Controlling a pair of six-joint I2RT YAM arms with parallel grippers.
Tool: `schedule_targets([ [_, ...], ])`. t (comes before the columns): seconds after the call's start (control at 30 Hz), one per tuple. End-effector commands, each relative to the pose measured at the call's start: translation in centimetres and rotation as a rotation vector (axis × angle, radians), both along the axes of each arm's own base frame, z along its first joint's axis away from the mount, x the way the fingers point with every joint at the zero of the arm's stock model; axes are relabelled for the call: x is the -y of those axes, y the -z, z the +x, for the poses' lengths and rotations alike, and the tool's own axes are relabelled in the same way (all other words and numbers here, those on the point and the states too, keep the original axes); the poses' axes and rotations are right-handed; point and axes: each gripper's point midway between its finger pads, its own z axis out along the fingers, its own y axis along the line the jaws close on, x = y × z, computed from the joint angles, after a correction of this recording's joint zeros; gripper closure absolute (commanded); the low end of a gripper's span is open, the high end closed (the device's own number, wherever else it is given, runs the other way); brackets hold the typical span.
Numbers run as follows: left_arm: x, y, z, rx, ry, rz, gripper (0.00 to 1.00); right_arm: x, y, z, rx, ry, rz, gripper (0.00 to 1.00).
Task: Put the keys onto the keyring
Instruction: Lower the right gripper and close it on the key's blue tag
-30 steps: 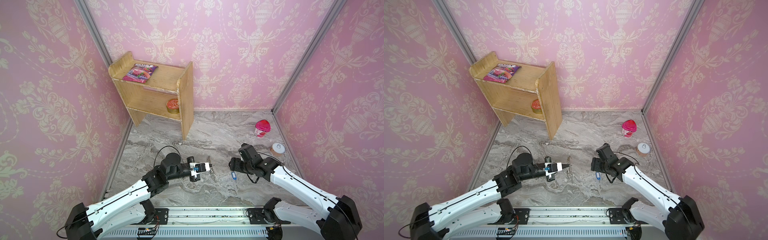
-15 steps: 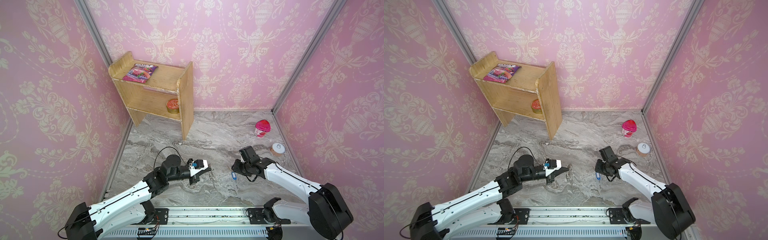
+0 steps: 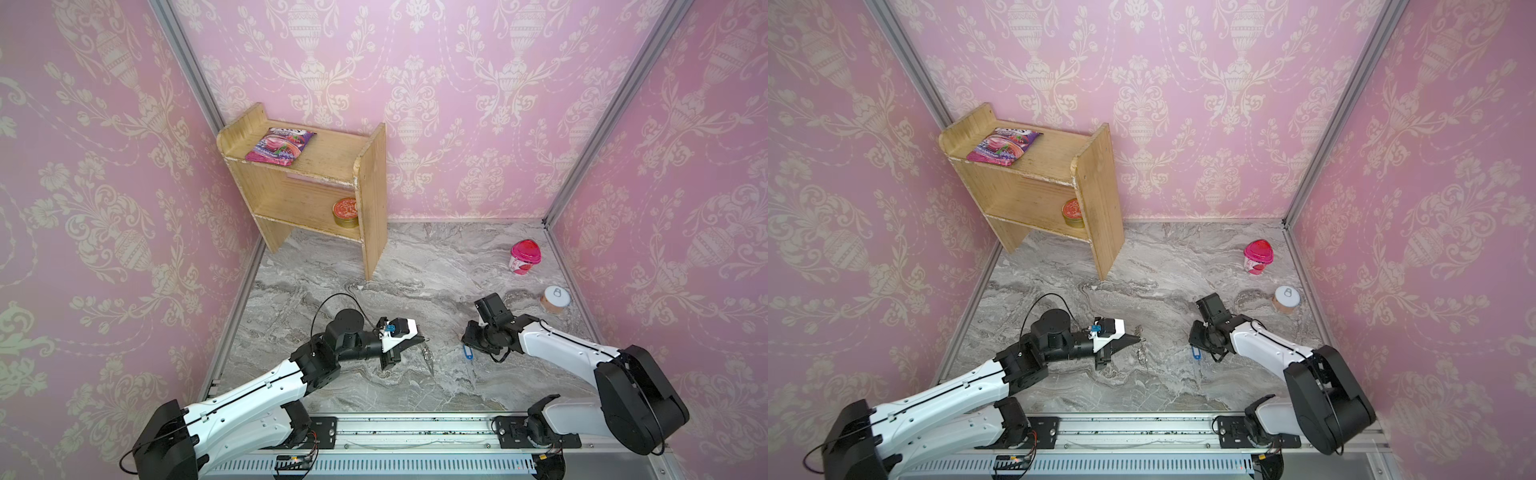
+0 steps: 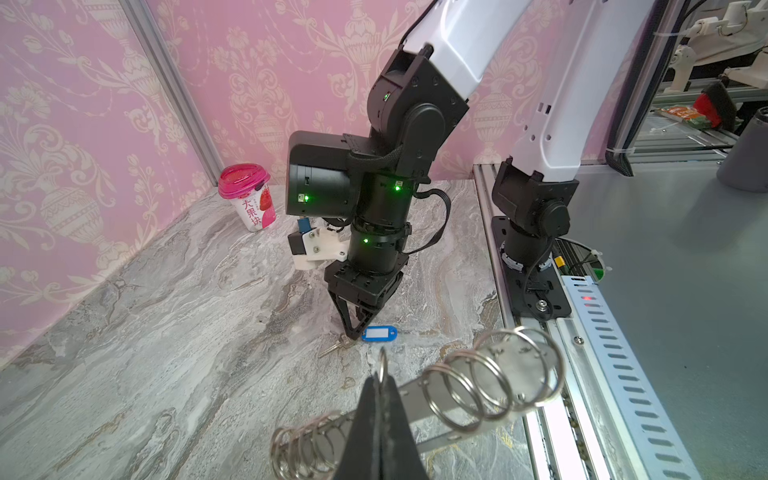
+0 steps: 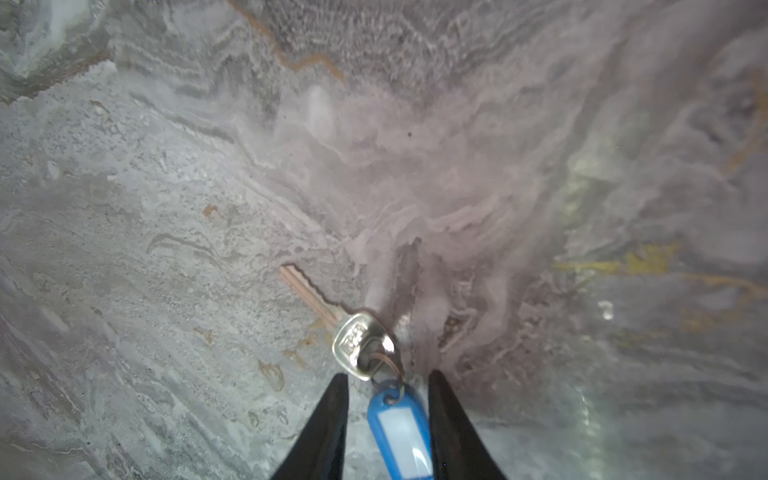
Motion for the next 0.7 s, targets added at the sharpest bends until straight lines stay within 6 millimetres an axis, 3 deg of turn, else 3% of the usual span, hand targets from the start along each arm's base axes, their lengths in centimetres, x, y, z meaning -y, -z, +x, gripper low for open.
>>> schedule_targets([
  [0.0, -0.1, -0.6, -0.2, 0.006, 0.014, -0.033, 1.0, -0.2, 0.3, 0.2, -0.017, 0.011, 0.012, 0.71],
  [0.27, -0.2, -0.6, -0.2, 0.01, 0.01, -0.034, 1.0, -0.5, -0.2, 0.6, -0.005, 0.001, 0.02, 1.0],
  [0.4, -0.2, -0.7, -0.2, 0.011, 0.009, -0.035, 1.0, -0.9, -1.8, 1.0, 0.035, -0.034, 0.035, 1.0],
  [0.67, -0.2, -0.5, -0.1, 0.012, 0.005, -0.031, 1.0, -1.9, -6.8, 2.1, 0.156, -0.175, -0.01, 1.0],
])
